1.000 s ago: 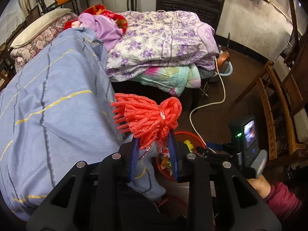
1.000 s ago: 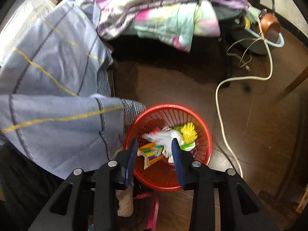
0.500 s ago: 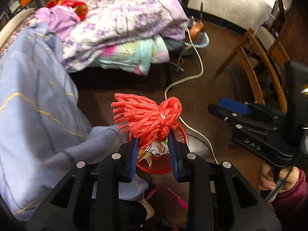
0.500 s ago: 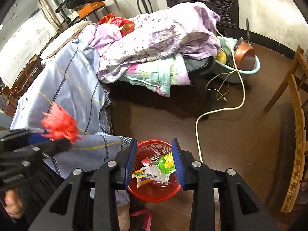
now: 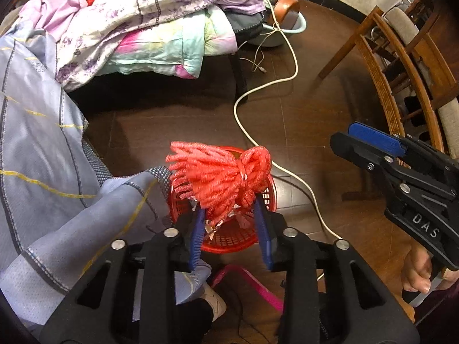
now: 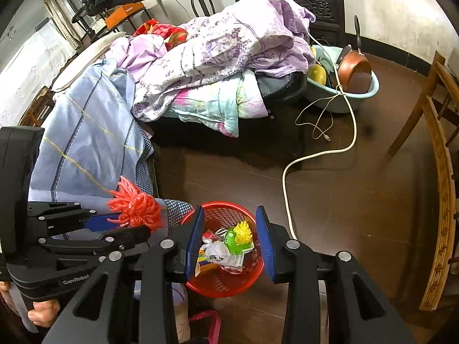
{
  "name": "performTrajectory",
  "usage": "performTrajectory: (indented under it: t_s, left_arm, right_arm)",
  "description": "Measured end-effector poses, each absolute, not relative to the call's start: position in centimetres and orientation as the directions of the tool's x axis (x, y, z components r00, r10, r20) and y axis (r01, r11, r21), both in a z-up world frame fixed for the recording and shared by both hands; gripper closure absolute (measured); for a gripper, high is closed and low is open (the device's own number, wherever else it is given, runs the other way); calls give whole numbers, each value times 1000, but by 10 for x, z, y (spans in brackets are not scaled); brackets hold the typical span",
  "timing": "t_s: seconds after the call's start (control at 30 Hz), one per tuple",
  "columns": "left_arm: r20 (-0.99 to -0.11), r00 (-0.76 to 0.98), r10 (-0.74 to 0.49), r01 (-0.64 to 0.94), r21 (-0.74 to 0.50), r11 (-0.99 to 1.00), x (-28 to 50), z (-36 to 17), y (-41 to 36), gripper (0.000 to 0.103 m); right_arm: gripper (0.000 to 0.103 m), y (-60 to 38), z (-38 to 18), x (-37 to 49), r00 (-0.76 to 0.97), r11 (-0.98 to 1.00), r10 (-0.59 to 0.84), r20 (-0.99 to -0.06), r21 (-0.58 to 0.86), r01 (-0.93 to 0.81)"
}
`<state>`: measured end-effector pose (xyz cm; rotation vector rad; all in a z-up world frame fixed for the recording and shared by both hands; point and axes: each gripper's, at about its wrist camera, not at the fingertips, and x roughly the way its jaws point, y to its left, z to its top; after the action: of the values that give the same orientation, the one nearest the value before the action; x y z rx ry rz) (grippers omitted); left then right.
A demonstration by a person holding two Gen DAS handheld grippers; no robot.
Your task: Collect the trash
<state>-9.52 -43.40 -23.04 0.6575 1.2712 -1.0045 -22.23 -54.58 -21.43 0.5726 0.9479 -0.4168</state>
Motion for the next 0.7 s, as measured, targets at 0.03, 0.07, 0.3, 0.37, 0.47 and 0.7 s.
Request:
performTrajectory:
  t_s: [0.03,0.07,0.3,0.37,0.47,0.7]
  left_arm:
    - [-970,-9,-242,885,-120,450,-95,-231,-434,62]
    - [-970,-8,-243,884,-120,451,-95,-231,-434,61]
    - [-968,-8,-249,882,-125,455,-94,-228,-432,53]
    - [-967,-4,-254,882,-123,454,-95,-226,-431,46]
    - [-966,5,-259,880,-118,459,-94,-224,-430,36]
    - [-963,17,-269,873,-117,473,-90,-217,-428,36]
  right_arm:
    - [66,-546,-214,-223,524,776,-86,-847,273,569]
    - [66,-546,-214,-223,526,776,-87,-846,274,569]
    - [66,-544,-208,-223,538,780,-88,-838,278,561]
    - [66,-543,-205,-223,541,782,-92,-836,276,559]
    - [66,-542,-203,-223,543,784,-97,-834,272,558]
    - [66,-542,-200,-222,549,783,-92,-831,280,555]
